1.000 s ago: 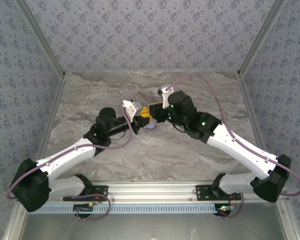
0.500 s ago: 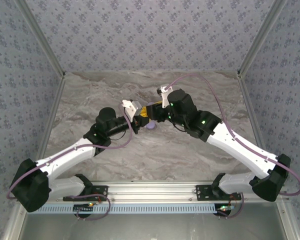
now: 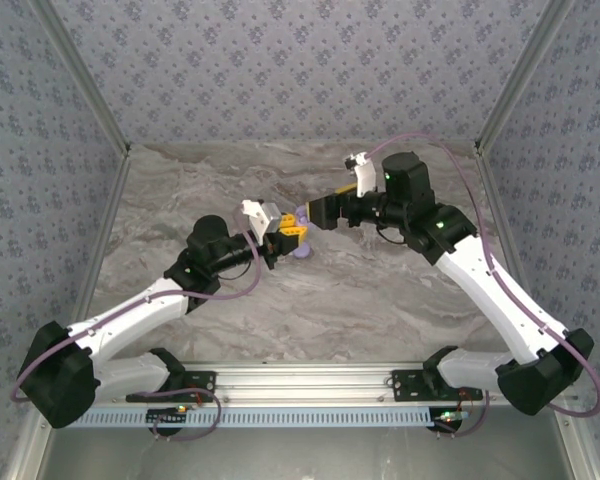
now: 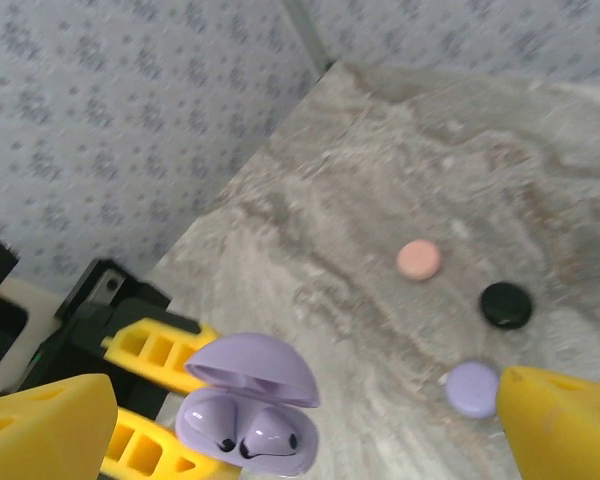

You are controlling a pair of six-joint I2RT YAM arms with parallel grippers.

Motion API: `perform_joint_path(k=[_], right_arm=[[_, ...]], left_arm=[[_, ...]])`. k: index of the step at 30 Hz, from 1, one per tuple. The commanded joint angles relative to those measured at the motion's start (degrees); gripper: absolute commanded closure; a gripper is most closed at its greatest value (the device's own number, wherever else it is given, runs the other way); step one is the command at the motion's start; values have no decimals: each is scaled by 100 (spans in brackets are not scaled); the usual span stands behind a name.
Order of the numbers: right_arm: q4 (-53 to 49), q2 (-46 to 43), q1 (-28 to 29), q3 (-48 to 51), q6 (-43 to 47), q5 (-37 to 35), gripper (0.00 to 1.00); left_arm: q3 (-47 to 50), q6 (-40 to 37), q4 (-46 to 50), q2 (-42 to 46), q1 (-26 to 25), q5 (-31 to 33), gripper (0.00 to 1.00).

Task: Insert wireless bluetooth earbuds into charging case

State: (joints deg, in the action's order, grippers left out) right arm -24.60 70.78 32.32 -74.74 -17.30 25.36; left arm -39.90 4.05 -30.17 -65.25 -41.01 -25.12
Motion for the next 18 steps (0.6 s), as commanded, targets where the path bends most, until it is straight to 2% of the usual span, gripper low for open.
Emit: perform_joint_path(k=[1, 8, 18], right_arm=[[173, 221, 33, 133, -52, 1192, 0], [605, 322, 209, 124, -75, 1748, 0], [682, -128, 312, 390, 208, 1822, 0]], left_arm=[[-114, 77, -229, 89, -37, -322, 100], [-150, 67, -194, 22, -38, -308, 100], [-112, 18, -124, 21, -34, -121, 100]])
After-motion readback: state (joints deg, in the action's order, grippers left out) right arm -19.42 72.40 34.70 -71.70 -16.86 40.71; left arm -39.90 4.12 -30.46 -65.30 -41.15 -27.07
